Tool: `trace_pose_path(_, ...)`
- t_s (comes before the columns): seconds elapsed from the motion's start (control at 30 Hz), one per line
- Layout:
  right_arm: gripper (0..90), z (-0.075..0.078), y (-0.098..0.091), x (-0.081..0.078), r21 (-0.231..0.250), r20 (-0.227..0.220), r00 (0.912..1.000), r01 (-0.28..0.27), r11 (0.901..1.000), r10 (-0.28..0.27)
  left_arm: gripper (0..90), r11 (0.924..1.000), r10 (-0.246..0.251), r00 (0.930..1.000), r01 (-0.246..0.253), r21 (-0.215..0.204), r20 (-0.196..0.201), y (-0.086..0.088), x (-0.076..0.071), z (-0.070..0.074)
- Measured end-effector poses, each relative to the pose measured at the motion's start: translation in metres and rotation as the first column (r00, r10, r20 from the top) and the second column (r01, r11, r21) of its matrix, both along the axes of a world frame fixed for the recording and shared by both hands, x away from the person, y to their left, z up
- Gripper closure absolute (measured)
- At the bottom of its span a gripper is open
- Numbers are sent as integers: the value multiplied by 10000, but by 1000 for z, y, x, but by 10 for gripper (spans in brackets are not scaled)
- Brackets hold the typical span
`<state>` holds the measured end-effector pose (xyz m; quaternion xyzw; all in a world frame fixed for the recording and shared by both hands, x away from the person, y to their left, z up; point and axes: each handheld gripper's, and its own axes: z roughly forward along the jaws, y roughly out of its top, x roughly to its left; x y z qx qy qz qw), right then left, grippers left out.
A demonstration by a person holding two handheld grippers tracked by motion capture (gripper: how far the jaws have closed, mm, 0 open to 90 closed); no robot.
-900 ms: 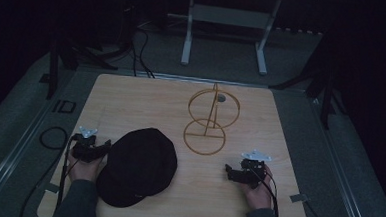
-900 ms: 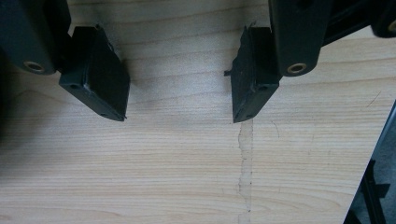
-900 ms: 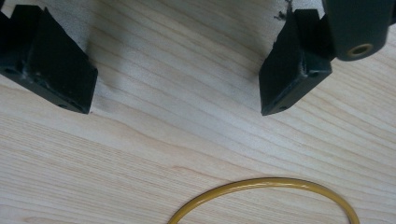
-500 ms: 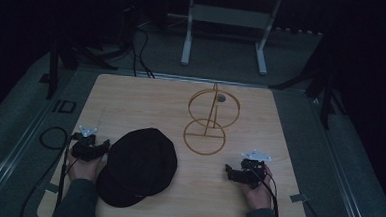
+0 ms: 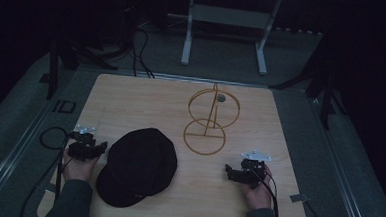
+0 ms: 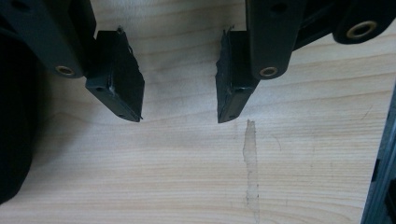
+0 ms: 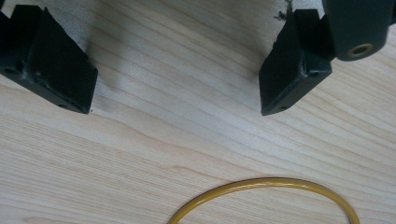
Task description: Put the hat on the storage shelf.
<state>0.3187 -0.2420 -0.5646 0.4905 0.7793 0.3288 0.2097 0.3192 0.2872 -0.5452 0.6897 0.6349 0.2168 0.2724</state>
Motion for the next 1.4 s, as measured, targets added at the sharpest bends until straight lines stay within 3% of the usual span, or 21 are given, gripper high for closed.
trace_pose_path(0.17, 115, 0, 0, 0, 2, 3, 10000, -3, 10000, 3, 504, 10000, -91, 9993, 90, -28, -357, 2, 0, 6)
trace_pose_path(0.3, 115, 0, 0, 0, -1, -2, 10000, -1, 10000, 1, 504, 9992, -404, 9947, 407, 3, -949, 1, 0, 7)
trace_pose_path(0.4, 115, 0, 0, 0, 1, 3, 10000, -3, 10000, 3, 504, 9990, -438, 9927, 429, -100, -1125, 2, 0, 10)
trace_pose_path(0.7, 115, 0, 0, 0, -4, 2, 10000, -7, 10000, 7, 478, 9968, -697, 9892, 641, -470, -1290, 3, -5, 27)
trace_pose_path(1.03, 115, 0, 0, 0, -1, 5, 10000, -7, 10000, 7, 466, 9901, -1166, 9806, 1023, -960, -1578, 3, -14, 49)
trace_pose_path(1.2, 115, 0, 0, 0, -1, 6, 10000, -8, 10000, 8, 466, 9872, -1125, 9828, 938, -1289, -1462, 4, -18, 60)
trace_pose_path(1.4, 115, 0, 0, 0, -7, 6, 10000, -11, 10000, 11, 467, 9835, -1241, 9779, 987, -1517, -1682, 2, -18, 64)
